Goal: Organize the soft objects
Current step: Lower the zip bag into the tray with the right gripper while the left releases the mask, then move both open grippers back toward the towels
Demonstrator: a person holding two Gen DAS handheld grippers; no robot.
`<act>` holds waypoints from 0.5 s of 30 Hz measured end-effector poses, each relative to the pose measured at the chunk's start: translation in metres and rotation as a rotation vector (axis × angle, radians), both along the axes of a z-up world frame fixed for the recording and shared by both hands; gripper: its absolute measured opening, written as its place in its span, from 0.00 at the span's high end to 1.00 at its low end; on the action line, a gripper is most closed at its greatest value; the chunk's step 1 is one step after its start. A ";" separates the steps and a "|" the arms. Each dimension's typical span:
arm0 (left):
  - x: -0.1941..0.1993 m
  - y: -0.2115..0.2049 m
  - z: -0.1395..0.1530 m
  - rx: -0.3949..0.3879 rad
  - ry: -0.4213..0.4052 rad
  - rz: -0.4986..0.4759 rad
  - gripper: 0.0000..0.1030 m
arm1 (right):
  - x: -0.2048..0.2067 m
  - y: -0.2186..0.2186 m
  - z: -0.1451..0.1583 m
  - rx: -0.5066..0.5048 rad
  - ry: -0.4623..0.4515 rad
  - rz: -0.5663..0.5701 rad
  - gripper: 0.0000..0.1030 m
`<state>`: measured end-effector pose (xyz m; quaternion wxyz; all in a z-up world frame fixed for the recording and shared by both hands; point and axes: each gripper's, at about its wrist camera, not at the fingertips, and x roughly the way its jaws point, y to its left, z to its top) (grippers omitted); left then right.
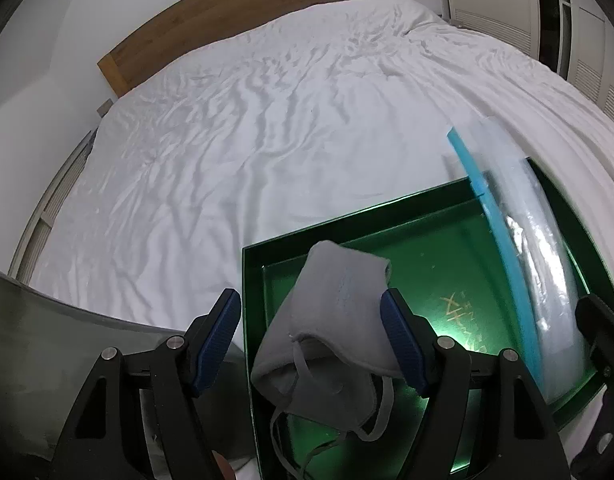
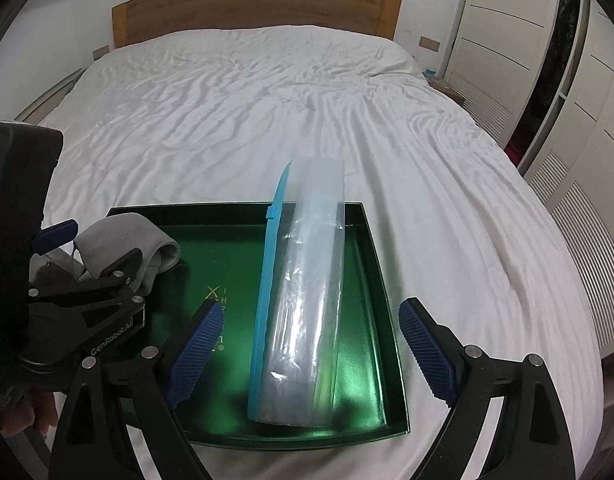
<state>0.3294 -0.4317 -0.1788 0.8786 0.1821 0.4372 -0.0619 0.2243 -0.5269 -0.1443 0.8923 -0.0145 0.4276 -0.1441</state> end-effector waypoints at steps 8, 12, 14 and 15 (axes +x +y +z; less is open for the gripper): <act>-0.010 -0.009 0.010 -0.044 -0.005 -0.032 0.35 | -0.008 -0.007 0.006 -0.026 -0.002 -0.038 0.12; -0.020 -0.012 0.017 -0.067 0.001 -0.050 0.35 | -0.016 -0.009 0.010 -0.041 -0.005 -0.054 0.12; -0.026 -0.012 0.021 -0.079 0.003 -0.056 0.35 | -0.020 -0.009 0.012 -0.047 -0.004 -0.057 0.12; -0.032 -0.011 0.025 -0.089 0.002 -0.062 0.35 | -0.023 -0.009 0.014 -0.049 -0.005 -0.062 0.12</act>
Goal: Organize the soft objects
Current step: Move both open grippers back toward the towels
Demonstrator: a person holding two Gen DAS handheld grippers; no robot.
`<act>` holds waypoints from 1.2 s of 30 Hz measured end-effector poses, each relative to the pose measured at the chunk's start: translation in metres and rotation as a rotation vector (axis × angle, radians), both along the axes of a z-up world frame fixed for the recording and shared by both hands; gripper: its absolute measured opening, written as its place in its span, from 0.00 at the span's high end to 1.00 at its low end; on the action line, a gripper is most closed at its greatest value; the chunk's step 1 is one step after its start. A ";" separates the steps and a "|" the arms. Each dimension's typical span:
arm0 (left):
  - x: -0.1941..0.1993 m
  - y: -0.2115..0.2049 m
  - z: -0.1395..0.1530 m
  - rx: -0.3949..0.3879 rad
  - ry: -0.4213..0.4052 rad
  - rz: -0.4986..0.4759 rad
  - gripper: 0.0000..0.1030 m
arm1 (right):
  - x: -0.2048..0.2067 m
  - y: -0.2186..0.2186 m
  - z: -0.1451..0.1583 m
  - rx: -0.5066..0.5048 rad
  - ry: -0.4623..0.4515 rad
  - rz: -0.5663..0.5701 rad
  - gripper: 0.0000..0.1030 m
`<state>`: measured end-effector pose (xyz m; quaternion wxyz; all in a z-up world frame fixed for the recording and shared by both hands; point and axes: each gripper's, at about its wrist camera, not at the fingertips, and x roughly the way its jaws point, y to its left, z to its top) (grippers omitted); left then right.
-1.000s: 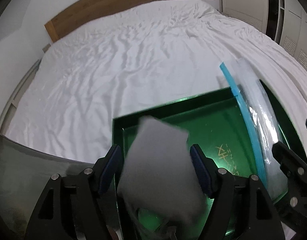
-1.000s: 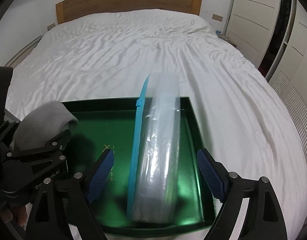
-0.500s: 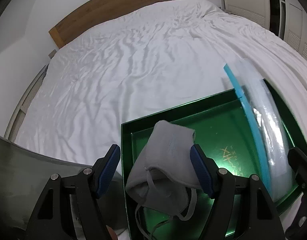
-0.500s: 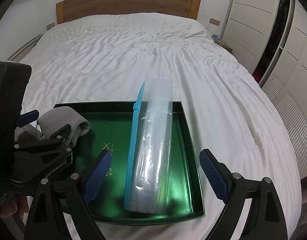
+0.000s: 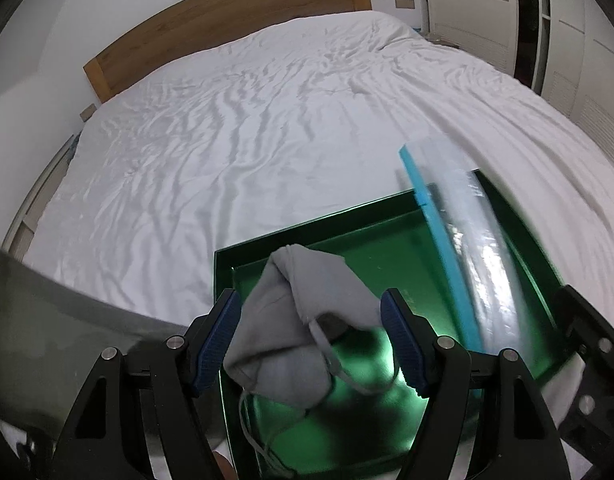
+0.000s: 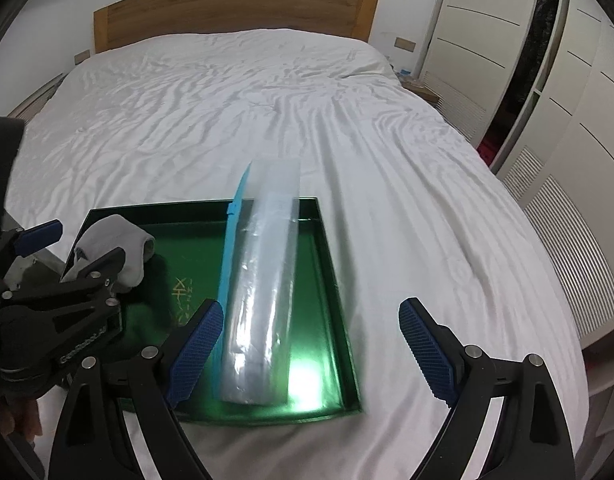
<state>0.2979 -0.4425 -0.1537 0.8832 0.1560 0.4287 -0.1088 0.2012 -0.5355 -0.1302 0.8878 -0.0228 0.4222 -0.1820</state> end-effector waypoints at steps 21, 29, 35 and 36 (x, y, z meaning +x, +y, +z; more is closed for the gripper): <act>-0.130 0.080 0.084 -0.165 -0.059 -0.125 0.35 | -0.094 0.064 0.053 -0.020 -0.062 0.039 0.12; -0.178 0.156 0.096 -0.140 -0.067 -0.118 0.35 | -0.156 0.131 0.072 0.013 -0.071 0.143 0.12; -0.193 0.246 0.094 -0.133 -0.040 -0.018 0.35 | -0.187 0.187 0.087 0.045 -0.066 0.231 0.12; -0.195 0.269 0.094 -0.126 -0.040 0.013 0.35 | -0.189 0.194 0.088 0.049 -0.065 0.245 0.12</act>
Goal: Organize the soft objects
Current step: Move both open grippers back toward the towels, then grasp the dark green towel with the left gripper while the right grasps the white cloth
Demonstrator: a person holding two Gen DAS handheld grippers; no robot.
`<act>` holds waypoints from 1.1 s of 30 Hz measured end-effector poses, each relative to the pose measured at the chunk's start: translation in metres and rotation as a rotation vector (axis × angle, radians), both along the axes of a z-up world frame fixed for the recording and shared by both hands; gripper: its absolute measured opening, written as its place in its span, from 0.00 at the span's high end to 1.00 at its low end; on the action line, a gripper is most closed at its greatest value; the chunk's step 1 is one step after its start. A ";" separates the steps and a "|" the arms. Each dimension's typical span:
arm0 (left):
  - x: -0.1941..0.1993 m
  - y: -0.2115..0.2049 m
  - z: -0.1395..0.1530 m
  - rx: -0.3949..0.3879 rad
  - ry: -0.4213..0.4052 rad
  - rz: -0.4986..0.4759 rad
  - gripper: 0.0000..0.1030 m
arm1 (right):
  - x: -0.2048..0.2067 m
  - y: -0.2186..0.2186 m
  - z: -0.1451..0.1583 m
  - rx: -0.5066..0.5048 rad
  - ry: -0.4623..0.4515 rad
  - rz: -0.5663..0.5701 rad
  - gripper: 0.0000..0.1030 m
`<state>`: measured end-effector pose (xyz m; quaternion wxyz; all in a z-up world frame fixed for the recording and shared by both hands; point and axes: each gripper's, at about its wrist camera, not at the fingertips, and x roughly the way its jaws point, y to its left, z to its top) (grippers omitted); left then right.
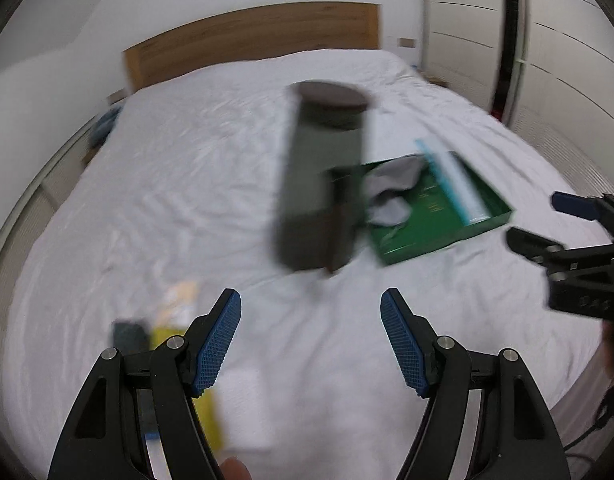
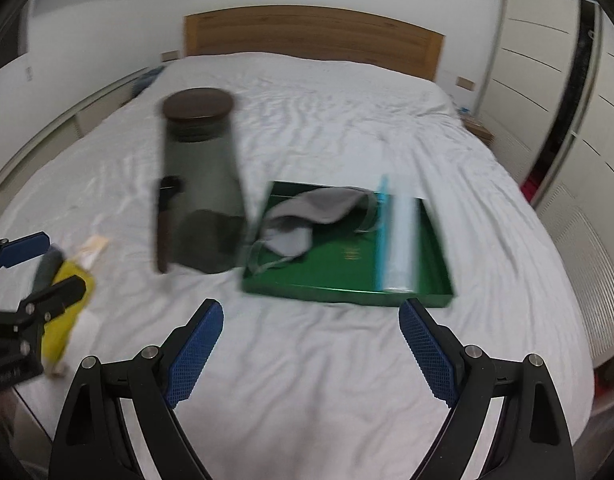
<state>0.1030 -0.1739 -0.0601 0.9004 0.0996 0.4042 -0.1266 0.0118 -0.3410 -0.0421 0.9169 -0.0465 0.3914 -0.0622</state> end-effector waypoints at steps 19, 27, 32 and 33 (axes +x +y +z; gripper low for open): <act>-0.013 0.240 -0.062 0.039 0.111 0.337 0.35 | 0.019 0.151 -0.050 0.111 0.113 0.261 0.12; 0.005 0.236 -0.098 0.001 0.206 0.276 0.35 | 0.044 0.189 -0.095 0.127 0.205 0.300 0.12; 0.017 0.233 -0.109 -0.003 0.227 0.258 0.35 | 0.063 0.201 -0.112 0.126 0.233 0.311 0.12; 0.021 0.233 -0.113 -0.004 0.237 0.256 0.35 | 0.068 0.203 -0.113 0.129 0.234 0.312 0.12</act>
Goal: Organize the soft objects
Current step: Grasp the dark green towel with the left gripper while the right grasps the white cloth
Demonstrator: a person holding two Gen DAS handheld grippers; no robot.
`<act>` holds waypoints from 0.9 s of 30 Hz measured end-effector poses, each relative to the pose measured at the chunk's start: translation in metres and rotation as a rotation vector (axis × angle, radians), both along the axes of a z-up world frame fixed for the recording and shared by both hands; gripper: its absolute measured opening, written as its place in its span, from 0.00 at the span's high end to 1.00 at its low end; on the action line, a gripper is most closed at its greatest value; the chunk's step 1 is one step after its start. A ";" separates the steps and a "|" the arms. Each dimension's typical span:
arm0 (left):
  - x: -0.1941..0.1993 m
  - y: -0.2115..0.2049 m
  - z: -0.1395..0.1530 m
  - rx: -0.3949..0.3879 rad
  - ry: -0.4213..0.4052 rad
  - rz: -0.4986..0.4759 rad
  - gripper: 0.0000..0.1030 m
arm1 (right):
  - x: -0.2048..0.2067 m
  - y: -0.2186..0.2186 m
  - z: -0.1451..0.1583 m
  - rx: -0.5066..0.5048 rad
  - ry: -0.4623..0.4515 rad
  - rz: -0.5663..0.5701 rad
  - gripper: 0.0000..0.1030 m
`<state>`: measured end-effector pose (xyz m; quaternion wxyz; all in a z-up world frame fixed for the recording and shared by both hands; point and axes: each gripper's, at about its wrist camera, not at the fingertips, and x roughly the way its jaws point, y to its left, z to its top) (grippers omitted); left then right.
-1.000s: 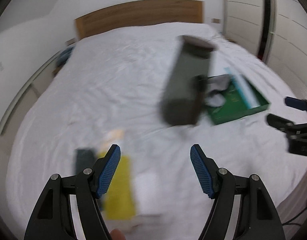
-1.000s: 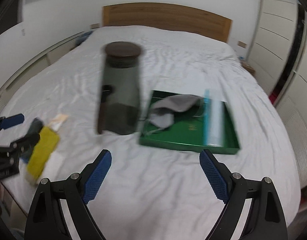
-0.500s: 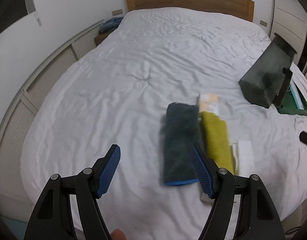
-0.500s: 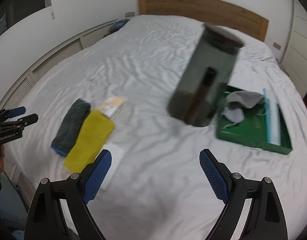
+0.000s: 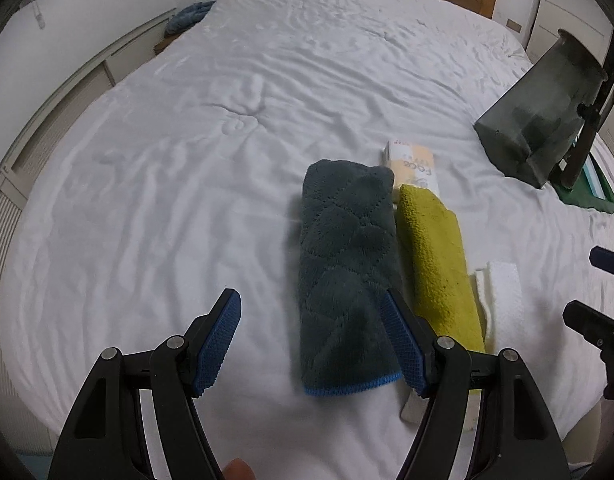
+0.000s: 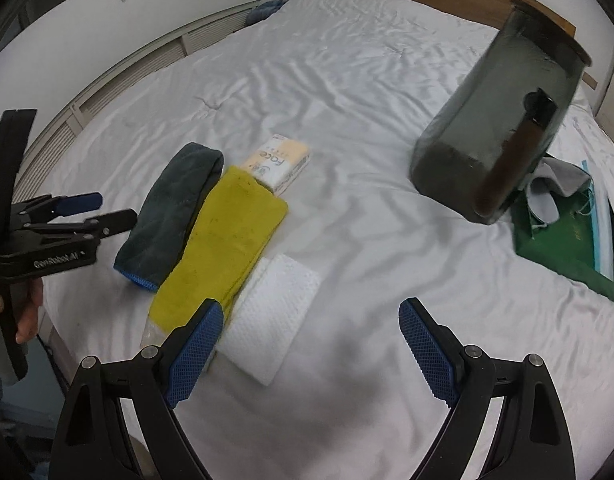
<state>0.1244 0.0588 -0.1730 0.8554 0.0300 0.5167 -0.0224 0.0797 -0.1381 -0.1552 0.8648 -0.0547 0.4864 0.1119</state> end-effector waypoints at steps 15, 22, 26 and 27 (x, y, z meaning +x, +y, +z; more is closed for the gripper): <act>0.029 -0.015 -0.036 -0.013 0.092 -0.101 0.35 | 0.043 0.015 -0.033 0.058 0.039 0.006 0.12; 0.034 -0.024 -0.044 -0.006 0.126 -0.162 0.35 | 0.041 0.008 -0.043 0.072 0.076 -0.004 0.12; 0.034 -0.024 -0.043 -0.036 0.142 -0.189 0.35 | 0.040 0.007 -0.045 0.075 0.084 -0.009 0.12; 0.034 -0.025 -0.044 -0.038 0.150 -0.195 0.35 | 0.040 0.006 -0.045 0.076 0.084 -0.011 0.12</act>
